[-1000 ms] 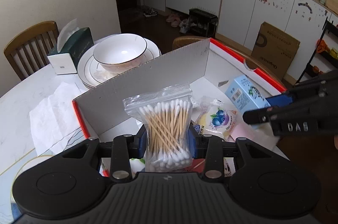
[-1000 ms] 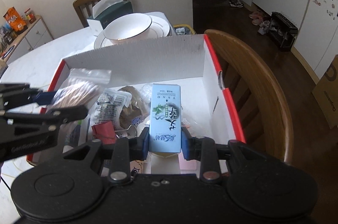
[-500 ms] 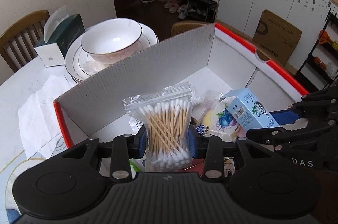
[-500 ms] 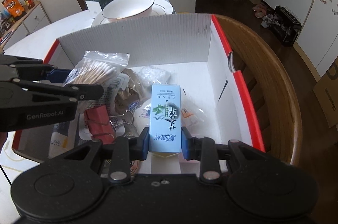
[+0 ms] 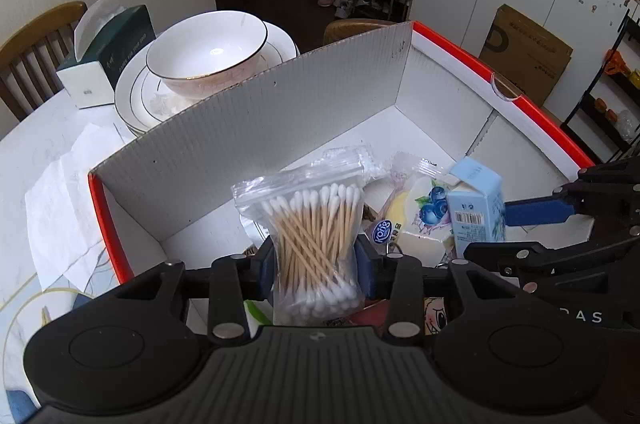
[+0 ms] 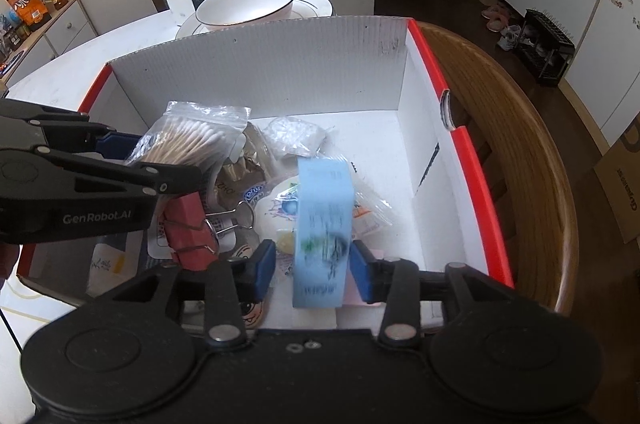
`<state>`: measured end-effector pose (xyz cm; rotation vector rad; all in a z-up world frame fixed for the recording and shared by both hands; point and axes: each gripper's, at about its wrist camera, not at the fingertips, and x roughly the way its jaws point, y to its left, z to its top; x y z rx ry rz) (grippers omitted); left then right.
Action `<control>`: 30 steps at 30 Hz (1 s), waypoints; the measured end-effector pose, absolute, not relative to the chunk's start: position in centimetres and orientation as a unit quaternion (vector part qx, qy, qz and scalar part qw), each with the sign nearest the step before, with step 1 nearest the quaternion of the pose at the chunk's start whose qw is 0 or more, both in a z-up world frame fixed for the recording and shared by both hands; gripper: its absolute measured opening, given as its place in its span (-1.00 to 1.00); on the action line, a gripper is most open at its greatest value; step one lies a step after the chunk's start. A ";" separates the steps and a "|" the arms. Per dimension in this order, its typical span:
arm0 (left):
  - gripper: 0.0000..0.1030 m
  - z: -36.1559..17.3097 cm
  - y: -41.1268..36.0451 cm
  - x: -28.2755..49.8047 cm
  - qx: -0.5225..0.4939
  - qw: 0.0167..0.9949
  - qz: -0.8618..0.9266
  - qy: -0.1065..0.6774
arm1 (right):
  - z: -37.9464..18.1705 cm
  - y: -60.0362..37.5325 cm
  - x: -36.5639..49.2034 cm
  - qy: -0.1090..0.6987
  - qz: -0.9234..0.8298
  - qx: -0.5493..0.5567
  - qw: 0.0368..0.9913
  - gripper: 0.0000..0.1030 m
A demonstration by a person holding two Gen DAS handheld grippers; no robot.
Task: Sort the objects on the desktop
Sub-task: 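Open both grippers to drop the swab bag and blue-white box in the box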
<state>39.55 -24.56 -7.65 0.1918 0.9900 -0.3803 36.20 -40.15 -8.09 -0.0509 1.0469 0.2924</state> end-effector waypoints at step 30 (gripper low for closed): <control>0.39 -3.5 -21.8 34.1 0.059 0.894 -0.195 0.400 | -4.1 -40.7 33.1 0.422 0.173 0.019 0.890 0.61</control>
